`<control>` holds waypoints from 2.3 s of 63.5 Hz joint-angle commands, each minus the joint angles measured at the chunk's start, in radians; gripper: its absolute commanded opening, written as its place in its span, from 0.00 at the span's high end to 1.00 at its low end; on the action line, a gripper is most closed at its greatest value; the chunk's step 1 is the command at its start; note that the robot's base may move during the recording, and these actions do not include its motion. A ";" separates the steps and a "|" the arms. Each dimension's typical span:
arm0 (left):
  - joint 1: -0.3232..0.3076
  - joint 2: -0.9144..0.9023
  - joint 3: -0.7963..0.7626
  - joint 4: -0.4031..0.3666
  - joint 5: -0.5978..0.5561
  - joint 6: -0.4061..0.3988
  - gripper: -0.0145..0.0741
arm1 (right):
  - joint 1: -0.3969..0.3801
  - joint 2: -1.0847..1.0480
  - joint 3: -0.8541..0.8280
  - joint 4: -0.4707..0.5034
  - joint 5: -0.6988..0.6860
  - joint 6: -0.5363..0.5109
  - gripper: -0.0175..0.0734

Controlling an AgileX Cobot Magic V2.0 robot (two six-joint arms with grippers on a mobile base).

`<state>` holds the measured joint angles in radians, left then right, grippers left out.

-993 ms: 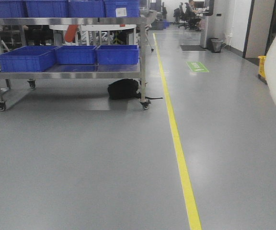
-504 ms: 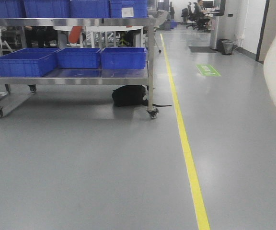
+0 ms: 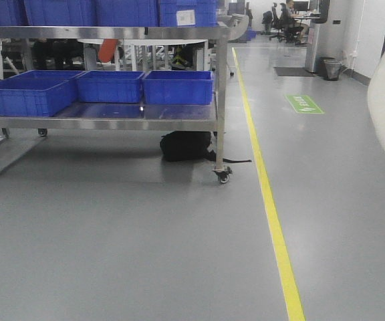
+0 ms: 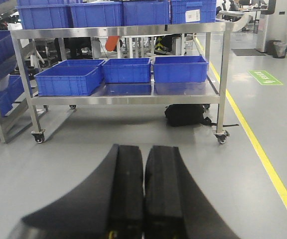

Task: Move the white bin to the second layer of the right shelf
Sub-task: 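Drive across the floor carrying the bin in the right gripper, then drive past the crate racks toward the roller shelf by the windows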

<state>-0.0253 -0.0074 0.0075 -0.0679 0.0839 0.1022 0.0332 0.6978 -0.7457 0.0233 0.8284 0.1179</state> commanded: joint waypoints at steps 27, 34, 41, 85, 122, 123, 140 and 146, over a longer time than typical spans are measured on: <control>-0.004 -0.013 0.037 -0.006 -0.084 -0.003 0.74 | -0.007 0.000 -0.028 0.004 -0.083 0.002 0.75; -0.004 -0.013 0.037 -0.006 -0.084 -0.003 0.74 | -0.007 0.000 -0.028 0.004 -0.083 0.002 0.75; -0.004 -0.013 0.037 -0.006 -0.084 -0.003 0.74 | -0.007 0.000 -0.028 0.004 -0.083 0.002 0.75; -0.004 -0.013 0.037 -0.006 -0.084 -0.003 0.74 | -0.007 0.000 -0.028 0.004 -0.083 0.002 0.75; -0.004 -0.013 0.037 -0.006 -0.084 -0.003 0.74 | -0.007 0.000 -0.028 0.004 -0.084 0.002 0.75; -0.004 -0.013 0.037 -0.006 -0.084 -0.003 0.74 | -0.007 0.000 -0.028 0.004 -0.084 0.002 0.75; -0.004 -0.013 0.037 -0.006 -0.084 -0.003 0.74 | -0.007 0.000 -0.028 0.004 -0.084 0.002 0.75; -0.004 -0.013 0.037 -0.006 -0.084 -0.003 0.74 | -0.007 0.000 -0.028 0.004 -0.084 0.002 0.75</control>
<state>-0.0253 -0.0074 0.0075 -0.0679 0.0839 0.1022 0.0332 0.6993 -0.7457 0.0231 0.8284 0.1179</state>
